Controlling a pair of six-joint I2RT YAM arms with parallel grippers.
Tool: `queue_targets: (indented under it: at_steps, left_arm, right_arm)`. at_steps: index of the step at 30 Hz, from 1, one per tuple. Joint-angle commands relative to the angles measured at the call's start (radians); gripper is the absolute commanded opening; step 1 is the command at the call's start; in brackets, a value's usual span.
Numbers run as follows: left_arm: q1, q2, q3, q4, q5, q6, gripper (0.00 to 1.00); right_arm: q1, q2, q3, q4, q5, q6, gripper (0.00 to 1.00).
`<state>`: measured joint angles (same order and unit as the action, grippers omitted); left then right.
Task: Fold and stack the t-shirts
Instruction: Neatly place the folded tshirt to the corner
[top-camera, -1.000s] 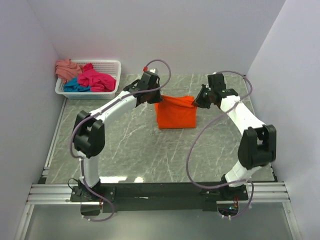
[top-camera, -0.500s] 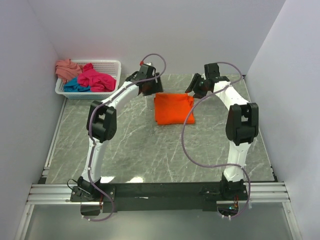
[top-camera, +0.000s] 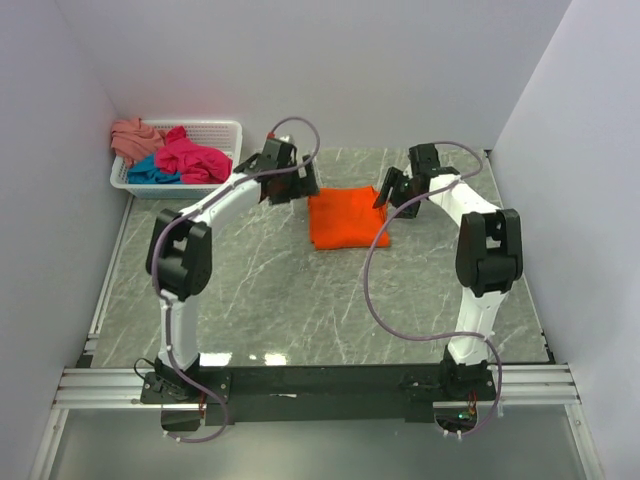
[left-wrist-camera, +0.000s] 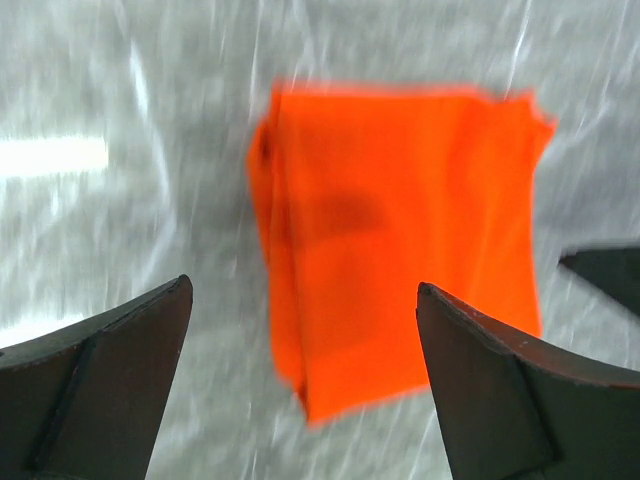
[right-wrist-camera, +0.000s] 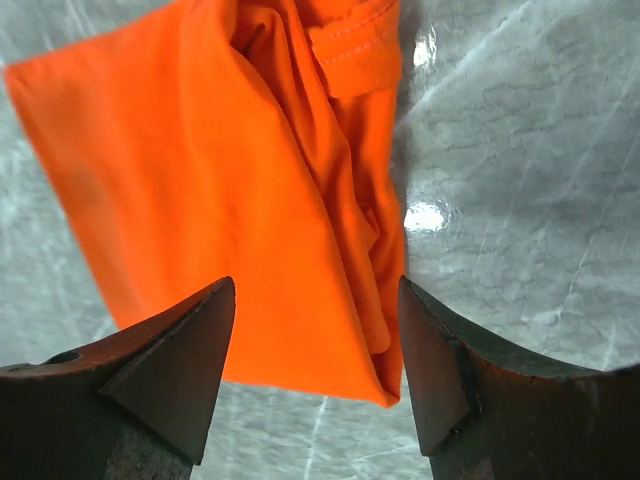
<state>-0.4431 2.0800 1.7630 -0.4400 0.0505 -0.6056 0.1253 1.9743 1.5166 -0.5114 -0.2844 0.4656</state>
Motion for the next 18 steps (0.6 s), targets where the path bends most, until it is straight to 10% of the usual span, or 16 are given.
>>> queue_targets:
  at_steps: [1, 13, 18]
  left_arm:
    - [-0.003, -0.148, -0.158, 0.058, 0.052, -0.042, 0.99]
    - [-0.003, -0.363, -0.549, 0.156, 0.115, -0.106, 0.99]
    - [-0.003, -0.399, -0.599, 0.146, 0.088, -0.106, 0.99]
  right_arm:
    - [0.02, 0.001, 0.013, -0.001, 0.048, -0.061, 0.73]
    - [0.096, 0.187, 0.139, -0.096, 0.211, -0.045, 0.61]
    - [0.096, 0.204, 0.155, -0.104, 0.221, -0.025, 0.21]
